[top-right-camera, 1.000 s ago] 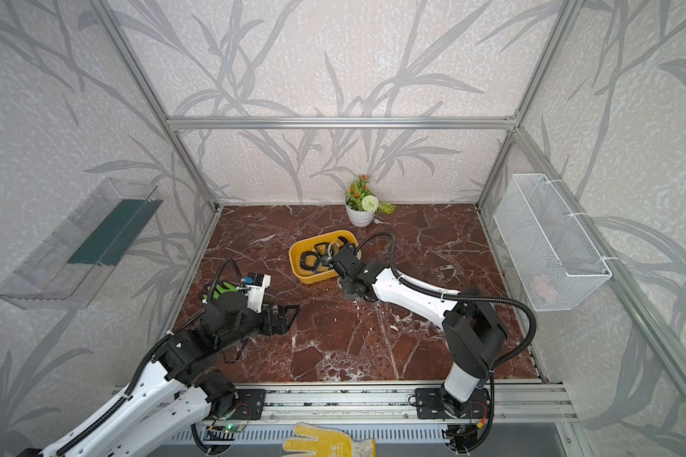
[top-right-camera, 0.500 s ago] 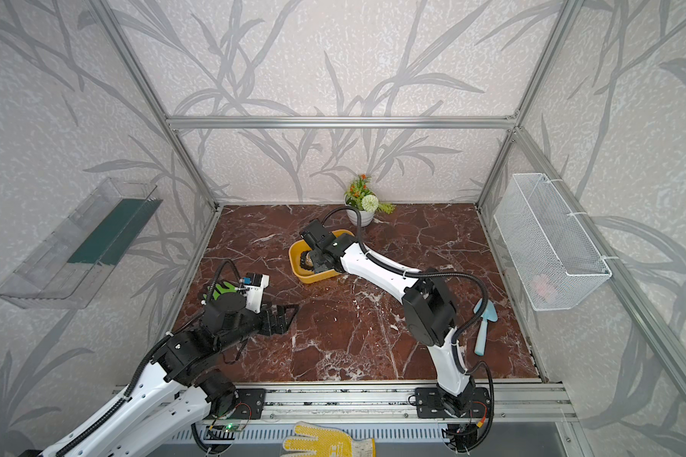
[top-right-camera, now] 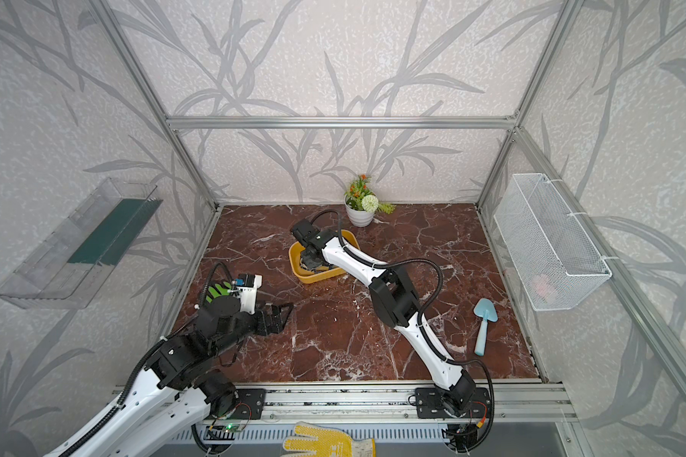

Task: Put the watch into the storage box
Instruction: Place the watch in the storage box.

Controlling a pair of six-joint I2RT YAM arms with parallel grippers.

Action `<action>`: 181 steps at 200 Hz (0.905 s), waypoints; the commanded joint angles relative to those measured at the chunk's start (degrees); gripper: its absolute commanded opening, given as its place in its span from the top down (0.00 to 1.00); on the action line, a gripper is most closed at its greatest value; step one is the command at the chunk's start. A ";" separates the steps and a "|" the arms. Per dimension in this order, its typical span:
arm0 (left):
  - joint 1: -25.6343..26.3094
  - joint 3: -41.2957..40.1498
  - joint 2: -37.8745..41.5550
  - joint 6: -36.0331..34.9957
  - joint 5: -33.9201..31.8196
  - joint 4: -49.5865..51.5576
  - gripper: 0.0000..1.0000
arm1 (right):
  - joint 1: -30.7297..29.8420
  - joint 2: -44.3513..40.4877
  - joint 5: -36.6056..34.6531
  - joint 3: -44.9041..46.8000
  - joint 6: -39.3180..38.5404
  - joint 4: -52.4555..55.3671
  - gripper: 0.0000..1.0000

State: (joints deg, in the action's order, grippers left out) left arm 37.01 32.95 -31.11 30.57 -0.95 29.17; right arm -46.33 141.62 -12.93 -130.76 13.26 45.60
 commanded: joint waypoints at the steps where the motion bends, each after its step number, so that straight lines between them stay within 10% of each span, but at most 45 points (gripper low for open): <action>1: -0.01 0.46 1.59 0.03 -3.22 0.98 0.01 | 0.06 -0.85 -0.22 -2.70 -0.90 3.42 0.53; 72: 0.05 -1.52 4.80 -1.75 -12.46 -5.01 0.01 | 1.25 -22.69 -2.33 14.48 -3.85 -7.49 0.03; 159: -1.37 -9.54 -1.53 -17.67 -41.37 -26.76 0.01 | 11.91 -72.15 -9.42 74.00 -4.22 -24.42 0.01; 181: -8.70 -16.54 -1.53 -21.23 -39.19 -36.99 0.01 | 18.82 -77.85 -12.67 82.31 -3.87 -26.13 0.01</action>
State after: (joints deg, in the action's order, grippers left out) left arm 34.22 21.69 -32.88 15.81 -34.06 5.48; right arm -33.43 68.05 -20.64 -55.07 9.32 22.55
